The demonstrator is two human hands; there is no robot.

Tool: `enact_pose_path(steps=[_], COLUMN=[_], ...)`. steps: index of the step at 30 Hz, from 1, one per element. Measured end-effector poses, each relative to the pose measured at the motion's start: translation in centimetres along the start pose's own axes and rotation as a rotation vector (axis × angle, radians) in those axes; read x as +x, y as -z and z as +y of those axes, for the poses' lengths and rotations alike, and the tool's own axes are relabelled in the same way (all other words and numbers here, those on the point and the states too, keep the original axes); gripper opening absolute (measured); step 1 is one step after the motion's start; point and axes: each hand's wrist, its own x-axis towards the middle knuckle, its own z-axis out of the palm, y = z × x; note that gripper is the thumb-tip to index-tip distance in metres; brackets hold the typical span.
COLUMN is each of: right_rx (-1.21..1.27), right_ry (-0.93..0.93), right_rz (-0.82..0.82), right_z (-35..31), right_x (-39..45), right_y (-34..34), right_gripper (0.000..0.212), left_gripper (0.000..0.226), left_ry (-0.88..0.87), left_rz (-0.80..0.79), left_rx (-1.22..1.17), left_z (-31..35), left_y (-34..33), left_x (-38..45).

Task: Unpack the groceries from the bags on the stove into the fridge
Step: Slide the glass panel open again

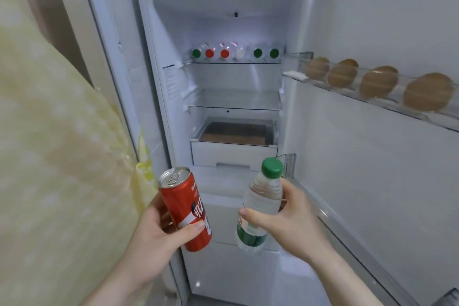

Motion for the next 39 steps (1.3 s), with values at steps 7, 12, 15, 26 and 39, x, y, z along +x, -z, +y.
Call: enact_pose_path(steps=[7,12,15,26,39], right_rx=[0.07,0.092,0.101,0.068,0.065], right_ry=[-0.008,-0.034,-0.054,-0.013,0.046], right_rz=[0.164,0.258,0.332,0.595,0.723], right_z=[1.0,1.3,1.7,0.9,1.5], right_x=[7.2,11.0,13.2,24.0,33.5], right_y=[-3.1,-3.5,-3.8,-5.9,-4.3], right_gripper=[0.034,0.035,0.033,0.037,0.03], left_gripper=[0.068,0.072,0.073,0.055,0.049], left_ry=[-0.037,-0.058,-0.068,-0.137,-0.167], left_rz=[0.051,0.001,-0.052,-0.232,-0.275], left_rx=[0.01,0.012,0.01,-0.013,-0.031], left_z=[1.1,1.7,1.9,3.0,3.6], left_y=[-0.2,0.1,0.4,0.3,-0.5], left_x=[8.4,14.4,18.2,30.4,36.8])
